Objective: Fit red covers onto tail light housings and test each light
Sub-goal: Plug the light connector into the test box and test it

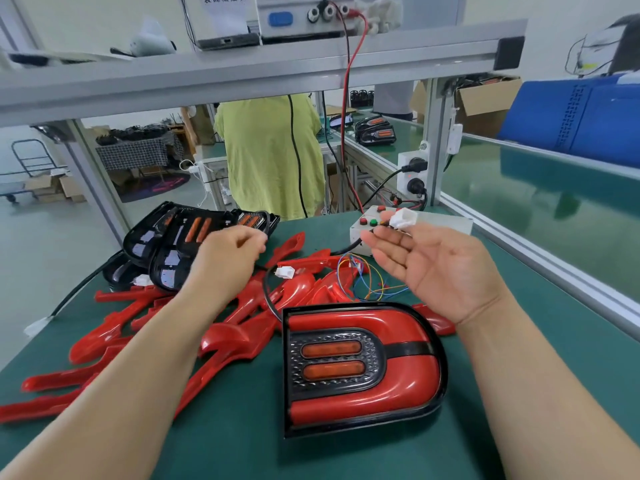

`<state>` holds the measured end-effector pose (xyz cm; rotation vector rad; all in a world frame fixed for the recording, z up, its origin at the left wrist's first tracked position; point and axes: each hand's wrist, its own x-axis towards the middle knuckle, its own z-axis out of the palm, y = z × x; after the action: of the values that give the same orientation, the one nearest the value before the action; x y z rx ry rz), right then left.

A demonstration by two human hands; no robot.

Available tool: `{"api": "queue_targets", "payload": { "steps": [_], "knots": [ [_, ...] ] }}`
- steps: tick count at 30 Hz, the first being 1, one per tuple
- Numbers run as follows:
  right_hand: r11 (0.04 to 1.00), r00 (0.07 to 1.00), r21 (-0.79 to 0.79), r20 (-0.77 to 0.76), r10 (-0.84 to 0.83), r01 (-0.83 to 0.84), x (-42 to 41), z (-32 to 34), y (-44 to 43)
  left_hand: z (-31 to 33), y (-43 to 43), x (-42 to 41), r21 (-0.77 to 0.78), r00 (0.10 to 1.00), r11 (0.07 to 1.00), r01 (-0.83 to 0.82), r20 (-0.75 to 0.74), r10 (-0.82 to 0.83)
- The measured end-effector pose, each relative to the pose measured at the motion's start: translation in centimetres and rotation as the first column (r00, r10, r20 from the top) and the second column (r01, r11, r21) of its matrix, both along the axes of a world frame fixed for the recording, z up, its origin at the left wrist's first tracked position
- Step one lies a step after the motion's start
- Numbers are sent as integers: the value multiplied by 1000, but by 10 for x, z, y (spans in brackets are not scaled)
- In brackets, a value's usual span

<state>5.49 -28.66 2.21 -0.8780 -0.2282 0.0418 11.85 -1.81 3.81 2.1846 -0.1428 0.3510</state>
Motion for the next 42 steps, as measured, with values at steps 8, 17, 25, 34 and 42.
{"api": "queue_targets", "payload": {
  "steps": [8,17,25,34,42],
  "knots": [
    [777,774,-260,-141,-618,573,18,-15,0,-24,-27,31,507,980,862,14,-177,88],
    [739,756,-326,-100,-647,589,22,-18,0,-21,2,33,-259,987,953,-155,4,161],
    [886,906,-198,27,-422,418,13,-8,15,-17,21,5,-66,965,964,-256,37,259],
    [896,971,-390,188,-148,212,8,-10,31,8,-50,-31,588,782,809,-25,516,-351],
    [731,947,-610,109,-304,305,11,-16,28,-5,-61,-29,278,898,906,319,216,-383]
  ]
}}
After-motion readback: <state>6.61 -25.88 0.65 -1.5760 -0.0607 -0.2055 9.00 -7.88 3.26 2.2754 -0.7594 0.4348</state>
